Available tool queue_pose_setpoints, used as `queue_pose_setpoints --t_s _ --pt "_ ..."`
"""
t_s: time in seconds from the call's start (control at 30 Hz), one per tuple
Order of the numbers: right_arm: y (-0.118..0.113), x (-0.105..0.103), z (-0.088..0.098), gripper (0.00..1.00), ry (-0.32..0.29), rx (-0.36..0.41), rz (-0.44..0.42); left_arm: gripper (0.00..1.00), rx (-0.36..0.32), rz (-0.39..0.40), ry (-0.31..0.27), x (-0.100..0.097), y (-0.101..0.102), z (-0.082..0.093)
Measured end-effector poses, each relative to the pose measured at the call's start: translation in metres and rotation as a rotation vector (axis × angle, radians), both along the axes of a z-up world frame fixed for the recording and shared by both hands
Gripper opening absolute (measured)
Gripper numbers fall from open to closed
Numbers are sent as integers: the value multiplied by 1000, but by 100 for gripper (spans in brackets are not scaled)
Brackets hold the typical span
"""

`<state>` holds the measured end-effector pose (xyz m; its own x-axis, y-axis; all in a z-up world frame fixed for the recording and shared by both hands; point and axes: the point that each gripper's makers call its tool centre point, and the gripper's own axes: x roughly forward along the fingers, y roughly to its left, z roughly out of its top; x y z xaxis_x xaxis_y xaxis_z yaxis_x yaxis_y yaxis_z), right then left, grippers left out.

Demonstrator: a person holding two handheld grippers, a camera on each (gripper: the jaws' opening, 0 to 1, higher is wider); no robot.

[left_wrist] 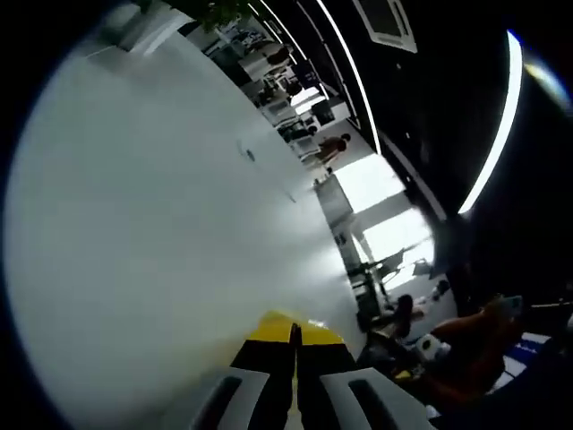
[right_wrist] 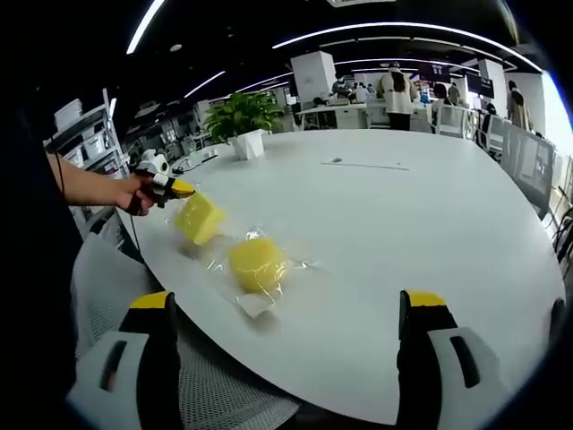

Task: Compare the silicone blocks by pressing each to a similar depth, holding the contact briefly, and releasing to observe deformation and rebound differences across the visible hardness samples.

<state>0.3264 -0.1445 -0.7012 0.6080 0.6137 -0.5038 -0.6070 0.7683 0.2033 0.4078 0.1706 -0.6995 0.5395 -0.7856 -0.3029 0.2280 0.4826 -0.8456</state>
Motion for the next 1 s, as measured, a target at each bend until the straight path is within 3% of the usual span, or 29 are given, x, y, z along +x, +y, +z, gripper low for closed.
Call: queue_pose_setpoints --t_s 0.2,0.27,0.47,0.83,1.0 --pt "1 0 4 97 -8 5 -2 0 31 -31 -64 0 -6 11" --pt "1 -1 4 97 -9 5 2 0 36 -71 -119 -2 -12 18" --pt "2 -1 10 97 -23 6 6 0 49 -93 -168 -4 -19 34" --pt "3 5 25 97 -54 16 20 0 49 -99 -302 3 -18 94" --pt "6 10 35 97 -78 37 20 0 58 -111 -352 3 -19 112"
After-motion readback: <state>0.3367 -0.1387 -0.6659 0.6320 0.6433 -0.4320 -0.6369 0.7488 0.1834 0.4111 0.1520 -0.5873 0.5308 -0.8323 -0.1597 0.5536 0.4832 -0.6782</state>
